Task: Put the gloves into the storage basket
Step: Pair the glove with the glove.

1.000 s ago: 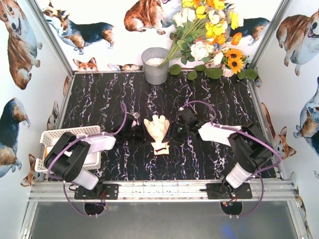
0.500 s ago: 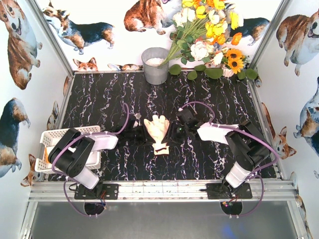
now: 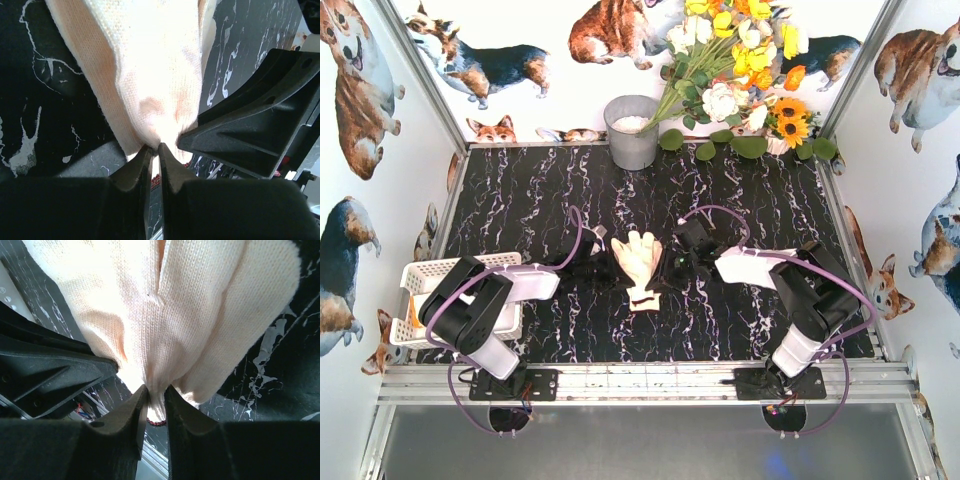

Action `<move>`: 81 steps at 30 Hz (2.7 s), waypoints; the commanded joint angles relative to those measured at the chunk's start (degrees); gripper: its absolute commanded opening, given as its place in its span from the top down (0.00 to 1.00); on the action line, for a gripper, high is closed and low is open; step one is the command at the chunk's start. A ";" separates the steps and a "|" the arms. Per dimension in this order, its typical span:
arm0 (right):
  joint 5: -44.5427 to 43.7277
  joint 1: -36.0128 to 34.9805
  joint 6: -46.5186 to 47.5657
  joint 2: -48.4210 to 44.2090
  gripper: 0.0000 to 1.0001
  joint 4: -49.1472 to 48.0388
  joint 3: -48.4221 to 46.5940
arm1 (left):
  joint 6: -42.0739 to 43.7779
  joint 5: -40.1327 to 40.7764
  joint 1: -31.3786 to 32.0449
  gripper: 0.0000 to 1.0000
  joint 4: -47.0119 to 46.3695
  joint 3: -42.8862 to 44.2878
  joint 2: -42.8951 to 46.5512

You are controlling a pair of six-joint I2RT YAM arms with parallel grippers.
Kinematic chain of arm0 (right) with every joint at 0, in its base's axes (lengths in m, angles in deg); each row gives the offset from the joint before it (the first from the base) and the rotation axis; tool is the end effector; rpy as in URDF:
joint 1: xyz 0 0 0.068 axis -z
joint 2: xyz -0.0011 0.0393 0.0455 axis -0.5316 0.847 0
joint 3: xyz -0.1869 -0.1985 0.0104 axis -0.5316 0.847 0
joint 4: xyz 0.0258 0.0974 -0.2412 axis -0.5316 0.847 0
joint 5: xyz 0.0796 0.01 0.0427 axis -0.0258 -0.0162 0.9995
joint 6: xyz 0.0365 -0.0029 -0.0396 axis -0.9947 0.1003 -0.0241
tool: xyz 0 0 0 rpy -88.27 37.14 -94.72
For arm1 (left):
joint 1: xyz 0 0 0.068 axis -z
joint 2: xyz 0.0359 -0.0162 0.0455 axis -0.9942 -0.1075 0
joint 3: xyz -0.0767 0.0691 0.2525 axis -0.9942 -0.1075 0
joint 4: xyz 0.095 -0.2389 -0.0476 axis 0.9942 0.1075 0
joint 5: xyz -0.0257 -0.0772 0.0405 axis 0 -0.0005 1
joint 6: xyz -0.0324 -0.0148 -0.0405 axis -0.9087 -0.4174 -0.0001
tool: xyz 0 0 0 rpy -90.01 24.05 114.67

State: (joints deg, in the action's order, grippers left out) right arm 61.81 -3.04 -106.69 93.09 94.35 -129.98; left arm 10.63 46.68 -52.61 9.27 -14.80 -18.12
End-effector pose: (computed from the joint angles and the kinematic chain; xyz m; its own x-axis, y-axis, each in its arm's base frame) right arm 0.2437 0.1894 0.1396 -0.9766 0.2022 -0.0737 0.1064 0.7512 0.6515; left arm 0.2370 -0.1611 0.1314 -0.9325 -0.3074 -0.1899 -0.0532 0.6365 -0.7694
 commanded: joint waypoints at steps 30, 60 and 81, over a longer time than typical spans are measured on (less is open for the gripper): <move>-7.80 -4.72 0.87 -7.27 0.83 10.08 -0.31 | 1.74 2.76 2.79 1.00 5.27 -1.17 4.18; 0.50 -1.74 -3.74 -13.20 0.69 -2.65 5.97 | 5.67 8.48 2.73 0.61 17.05 1.25 11.10; -4.44 -3.87 -1.98 -5.55 0.81 -2.04 4.87 | 8.02 3.40 6.31 0.85 8.39 2.43 0.61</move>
State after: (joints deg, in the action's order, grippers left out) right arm 58.94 -6.82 -110.62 86.11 91.63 -123.38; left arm 15.79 49.26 -46.64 17.82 -12.70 -16.35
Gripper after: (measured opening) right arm 0.197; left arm 0.157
